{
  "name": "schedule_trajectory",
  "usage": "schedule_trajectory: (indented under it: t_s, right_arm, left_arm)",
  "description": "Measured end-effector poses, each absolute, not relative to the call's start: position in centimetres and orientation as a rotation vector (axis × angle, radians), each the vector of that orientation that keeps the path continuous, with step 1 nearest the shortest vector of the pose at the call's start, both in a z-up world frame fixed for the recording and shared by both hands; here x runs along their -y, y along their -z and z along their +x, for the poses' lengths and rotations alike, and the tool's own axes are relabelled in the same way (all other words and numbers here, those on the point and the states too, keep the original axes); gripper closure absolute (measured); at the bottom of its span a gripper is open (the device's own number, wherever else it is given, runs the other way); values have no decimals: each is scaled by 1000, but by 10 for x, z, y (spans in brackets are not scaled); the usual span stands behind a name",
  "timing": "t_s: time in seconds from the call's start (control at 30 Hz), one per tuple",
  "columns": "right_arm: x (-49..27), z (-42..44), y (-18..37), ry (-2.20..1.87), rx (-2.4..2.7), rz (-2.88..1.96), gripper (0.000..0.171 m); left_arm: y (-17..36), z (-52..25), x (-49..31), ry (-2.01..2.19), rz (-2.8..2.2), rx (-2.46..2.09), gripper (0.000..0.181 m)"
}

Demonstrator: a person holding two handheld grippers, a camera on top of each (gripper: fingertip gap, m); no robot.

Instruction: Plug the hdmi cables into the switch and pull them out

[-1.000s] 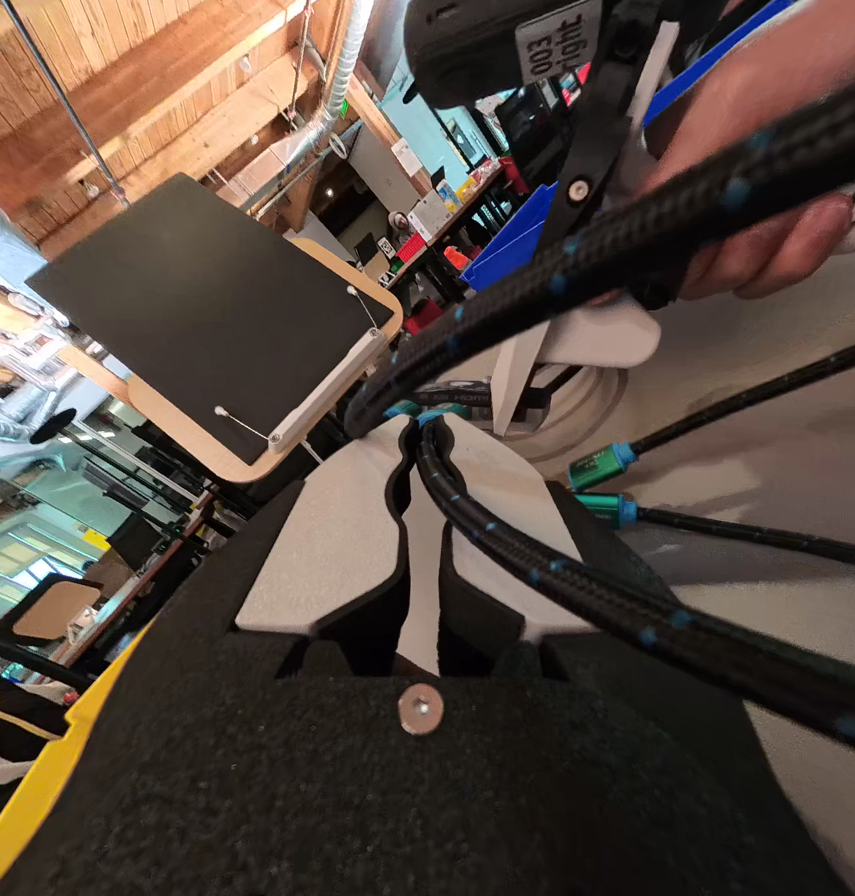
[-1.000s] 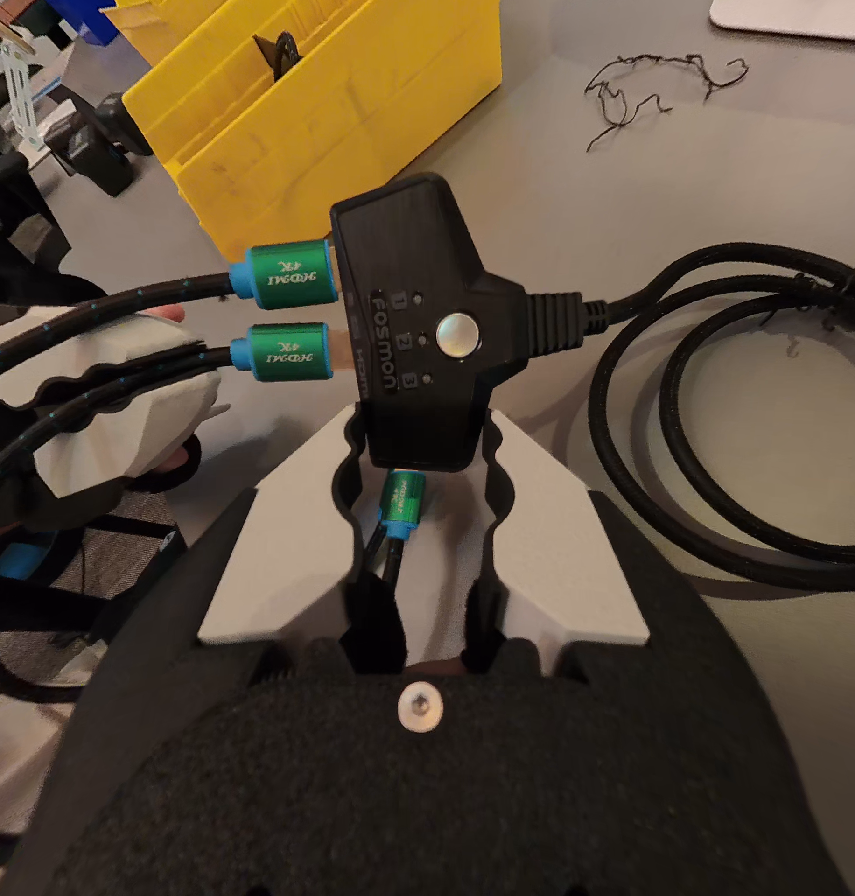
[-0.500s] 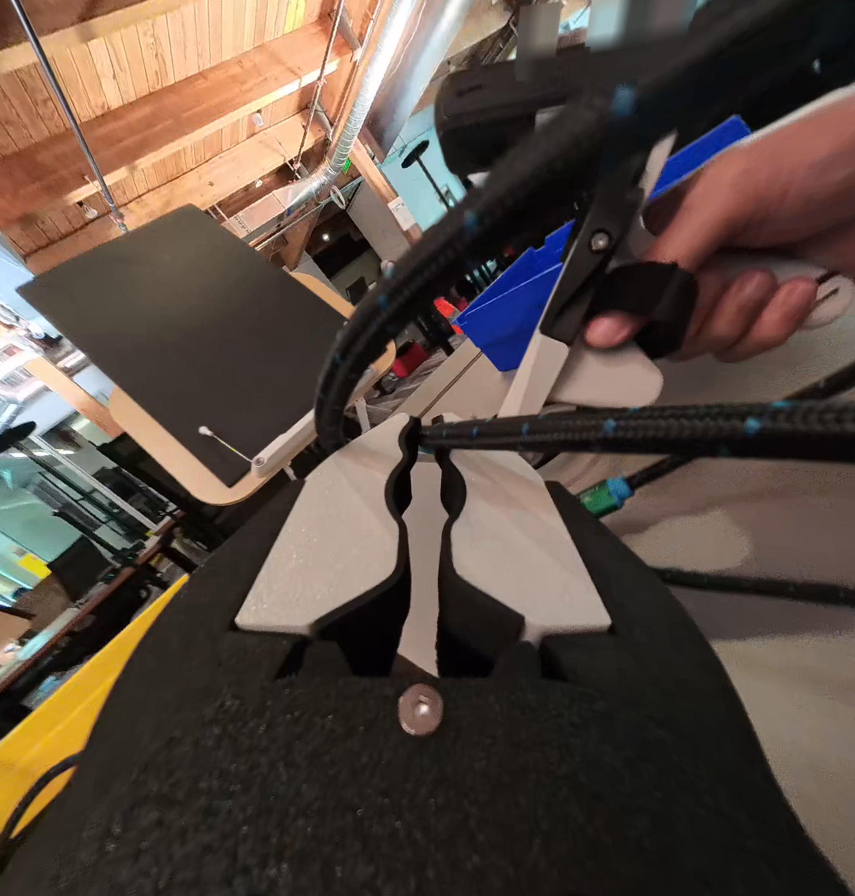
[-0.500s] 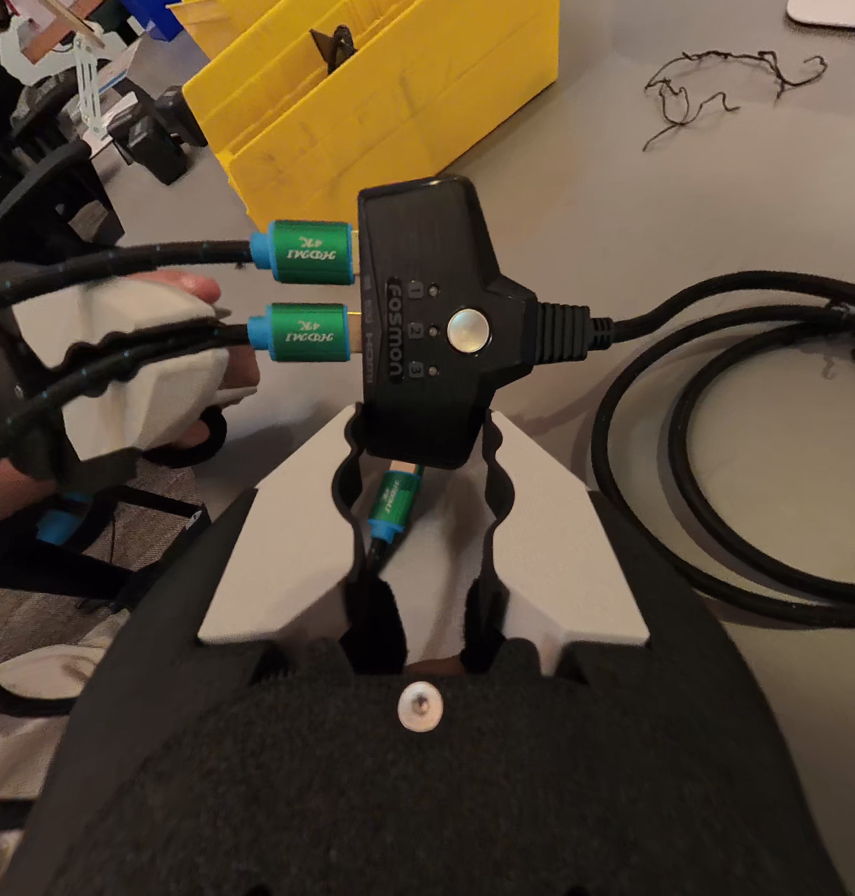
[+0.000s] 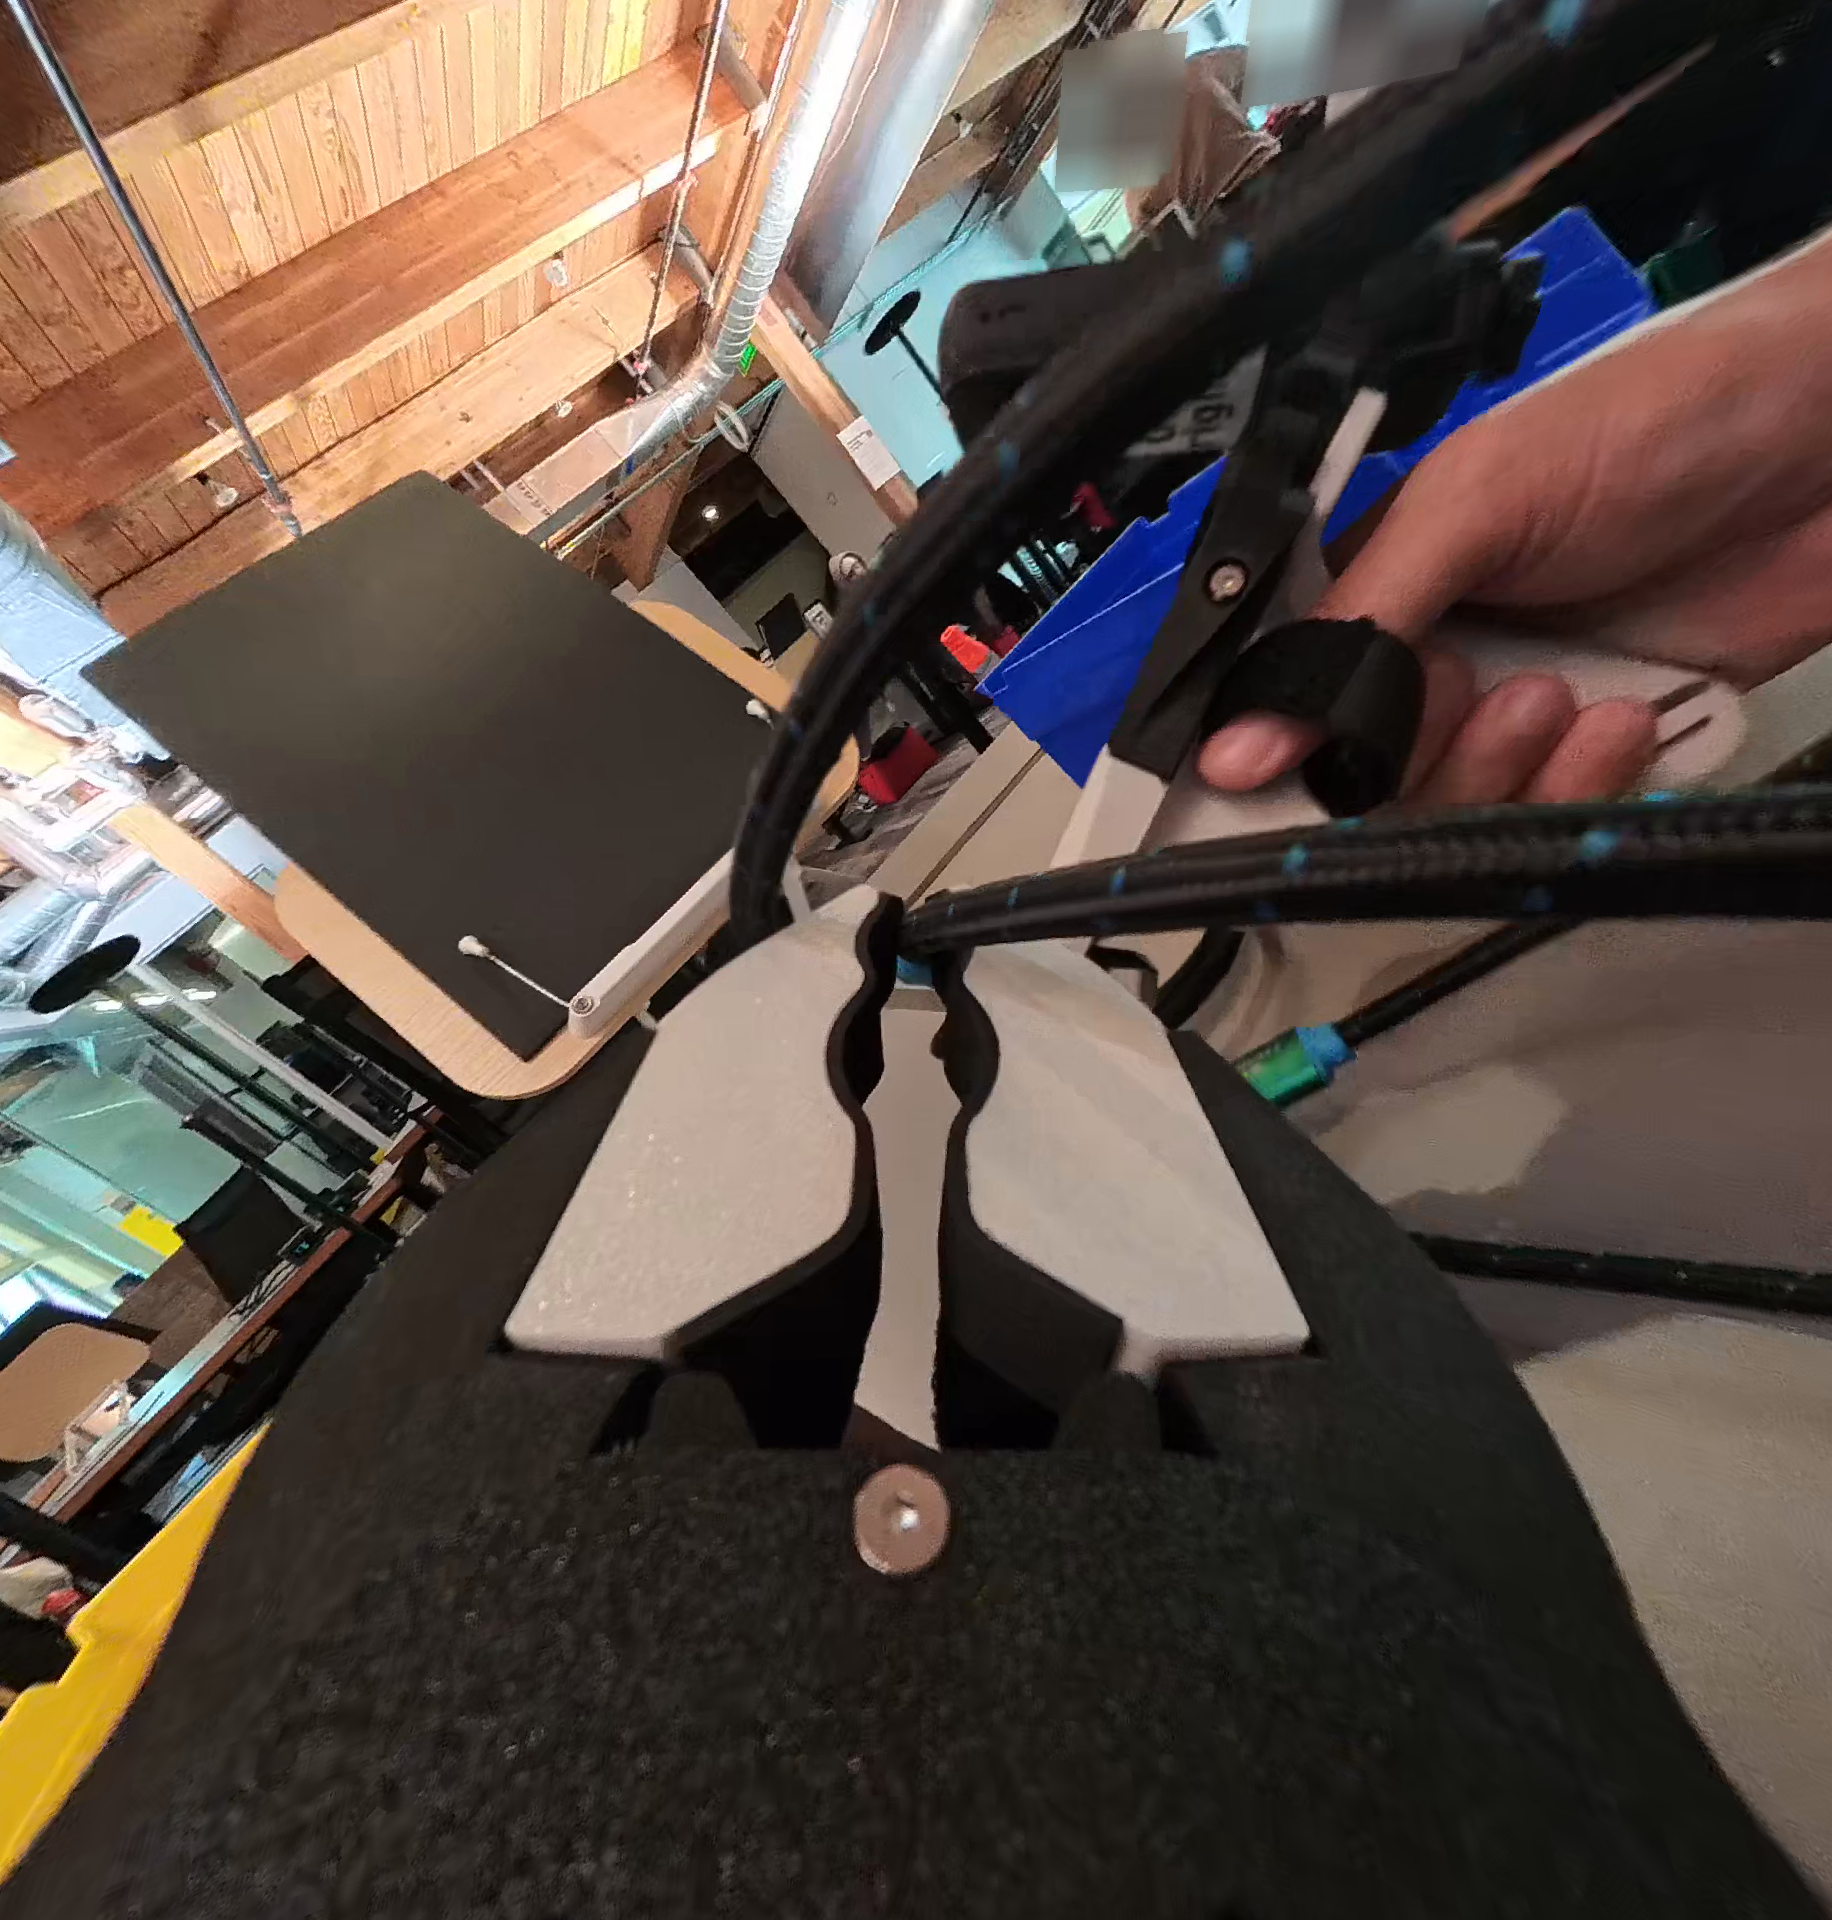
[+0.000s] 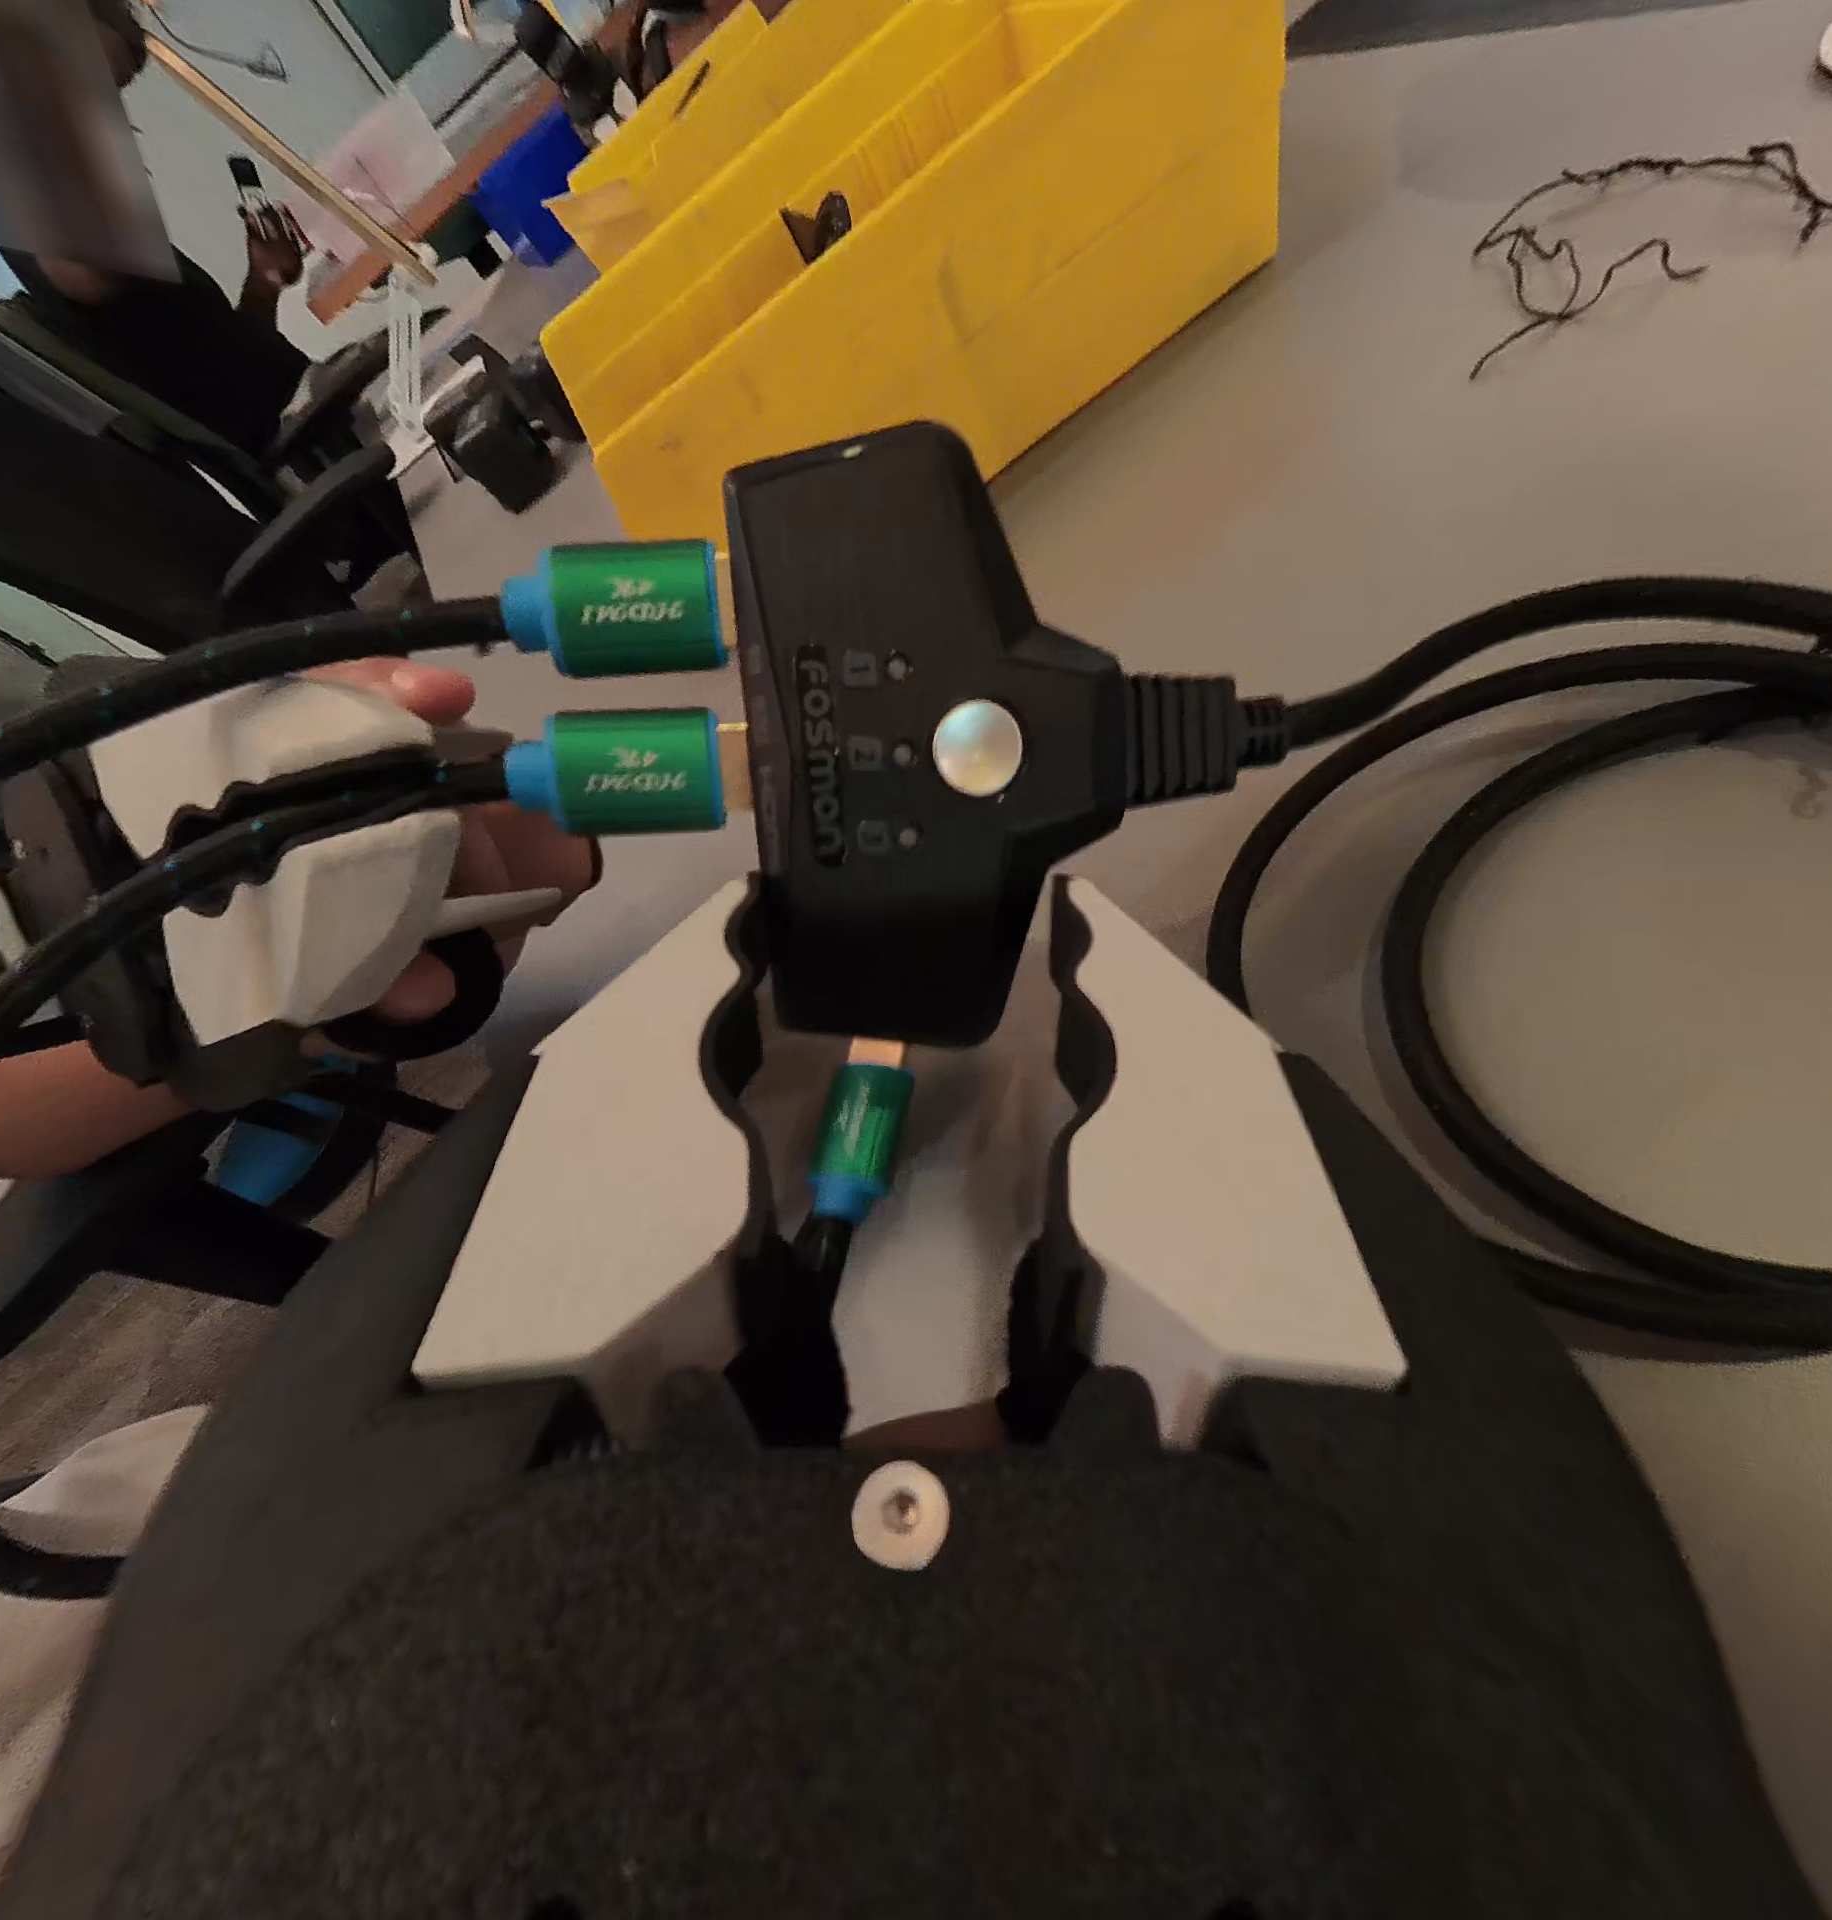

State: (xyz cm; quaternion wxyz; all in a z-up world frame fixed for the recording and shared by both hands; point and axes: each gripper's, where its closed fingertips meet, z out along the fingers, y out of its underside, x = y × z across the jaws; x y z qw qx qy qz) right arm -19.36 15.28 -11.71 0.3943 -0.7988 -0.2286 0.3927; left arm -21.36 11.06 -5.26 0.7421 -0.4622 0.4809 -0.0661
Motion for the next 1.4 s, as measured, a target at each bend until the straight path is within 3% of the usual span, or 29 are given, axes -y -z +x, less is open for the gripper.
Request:
schedule_trajectory:
  t_s: [0.4, 0.57, 0.93, 1.07, 1.2, 1.4]
  right_arm:
    - [-165, -208, 130, -1107, 616, -1971, 107]
    - [-161, -209, 128, -1138, 646, -1976, 117]
    - [-156, -201, 127, -1077, 677, -2011, 118]
    - [-165, -193, 131, -1005, 639, -2025, 117]
    - [-176, -174, 114, -808, 682, -1994, 118]
    - [-198, -127, 54, -393, 765, -1890, 118]
  left_arm:
    - [63, -216, -116, 129, -1035, -1066, 175]
    - [64, -214, -113, 109, -994, -1092, 175]
    - [69, -213, -114, 150, -1042, -1104, 174]
    - [82, -215, -123, 128, -1130, -1150, 173]
    - [108, -231, -129, 50, -1239, -1237, 150]
    - [125, -284, -157, 21, -1489, -1134, 155]
